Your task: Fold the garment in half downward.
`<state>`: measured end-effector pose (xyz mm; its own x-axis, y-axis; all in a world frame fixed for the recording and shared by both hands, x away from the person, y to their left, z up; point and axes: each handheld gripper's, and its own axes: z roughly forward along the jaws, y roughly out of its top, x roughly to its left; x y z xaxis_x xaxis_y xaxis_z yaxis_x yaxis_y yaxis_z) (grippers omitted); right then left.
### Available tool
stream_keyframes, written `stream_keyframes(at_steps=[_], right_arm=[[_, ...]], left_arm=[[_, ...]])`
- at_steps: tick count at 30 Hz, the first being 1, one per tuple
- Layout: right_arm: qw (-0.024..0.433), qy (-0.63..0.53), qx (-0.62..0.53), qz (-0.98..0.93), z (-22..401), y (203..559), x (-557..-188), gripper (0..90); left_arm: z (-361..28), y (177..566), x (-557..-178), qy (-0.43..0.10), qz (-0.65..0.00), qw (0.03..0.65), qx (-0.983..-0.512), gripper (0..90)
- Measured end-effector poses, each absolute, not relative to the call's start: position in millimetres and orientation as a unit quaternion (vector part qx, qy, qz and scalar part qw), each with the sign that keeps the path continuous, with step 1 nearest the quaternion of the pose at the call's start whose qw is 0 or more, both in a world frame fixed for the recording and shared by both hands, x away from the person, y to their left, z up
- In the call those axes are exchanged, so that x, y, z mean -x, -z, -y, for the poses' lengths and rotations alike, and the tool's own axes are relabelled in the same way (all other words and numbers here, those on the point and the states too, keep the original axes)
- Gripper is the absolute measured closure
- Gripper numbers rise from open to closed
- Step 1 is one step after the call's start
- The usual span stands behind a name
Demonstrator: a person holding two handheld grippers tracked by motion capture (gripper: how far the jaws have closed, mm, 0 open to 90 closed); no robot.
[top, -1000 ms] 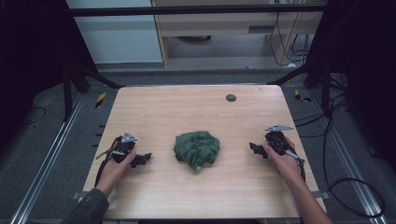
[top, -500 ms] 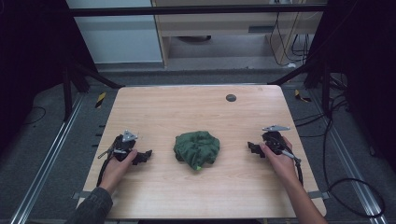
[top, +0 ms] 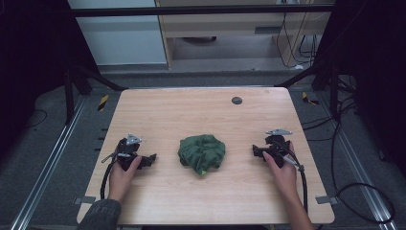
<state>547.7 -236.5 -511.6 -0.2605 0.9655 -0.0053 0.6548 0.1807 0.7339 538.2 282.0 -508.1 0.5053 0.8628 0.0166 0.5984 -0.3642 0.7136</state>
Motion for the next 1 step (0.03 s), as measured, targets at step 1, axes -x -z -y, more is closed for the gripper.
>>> stream_keyframes(at_steps=[1], right_arm=[[0.245, -0.316, -0.556, -0.728, 236.5, 511.6, -547.7, 4.5]], left_arm=[[-282.0, 508.1, -538.2, -0.199, -0.456, 0.332, -0.802, 0.0]])
